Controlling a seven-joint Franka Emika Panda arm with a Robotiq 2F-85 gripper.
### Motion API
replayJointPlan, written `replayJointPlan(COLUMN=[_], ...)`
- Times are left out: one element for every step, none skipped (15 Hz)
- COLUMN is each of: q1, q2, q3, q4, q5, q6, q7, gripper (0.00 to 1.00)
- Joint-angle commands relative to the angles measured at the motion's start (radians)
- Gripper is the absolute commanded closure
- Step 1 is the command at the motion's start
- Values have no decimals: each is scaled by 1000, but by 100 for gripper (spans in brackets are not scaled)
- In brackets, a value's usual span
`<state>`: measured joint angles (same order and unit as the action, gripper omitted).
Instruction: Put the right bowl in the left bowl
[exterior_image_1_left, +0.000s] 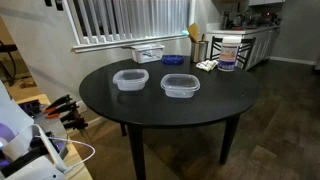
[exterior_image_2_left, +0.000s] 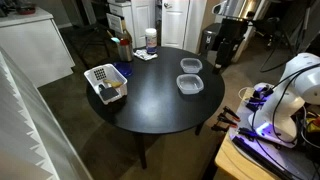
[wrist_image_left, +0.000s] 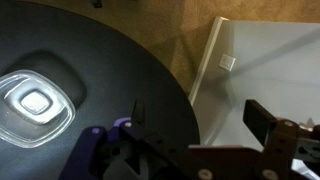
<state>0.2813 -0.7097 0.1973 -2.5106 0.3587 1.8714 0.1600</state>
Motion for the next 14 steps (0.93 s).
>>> replayJointPlan(q1=[-15,-15,-15,-15,-15,-15,-15,-15,-21,-35,-48,-70,-89,-113], q2=[-1,-1,-1,-1,-1,-1,-1,-1,7,16,22,32,39,50], q3=[11,11,11,11,11,11,11,11,7,4,-4,-13,-21,-31], q4=[3,3,3,3,3,3,3,3,9,15,22,32,42,52], q5=[8,8,8,8,8,8,8,8,7,-2,-4,-12,-16,-21], q6=[-6,-6,-6,-6,-6,-6,-6,-6,-7,9,15,32,50,75], q7=[-7,-7,-7,-7,-7,-7,-7,-7,-6,-2,-1,1,4,9], gripper=[0,0,0,0,0,0,0,0,0,0,0,0,0,0])
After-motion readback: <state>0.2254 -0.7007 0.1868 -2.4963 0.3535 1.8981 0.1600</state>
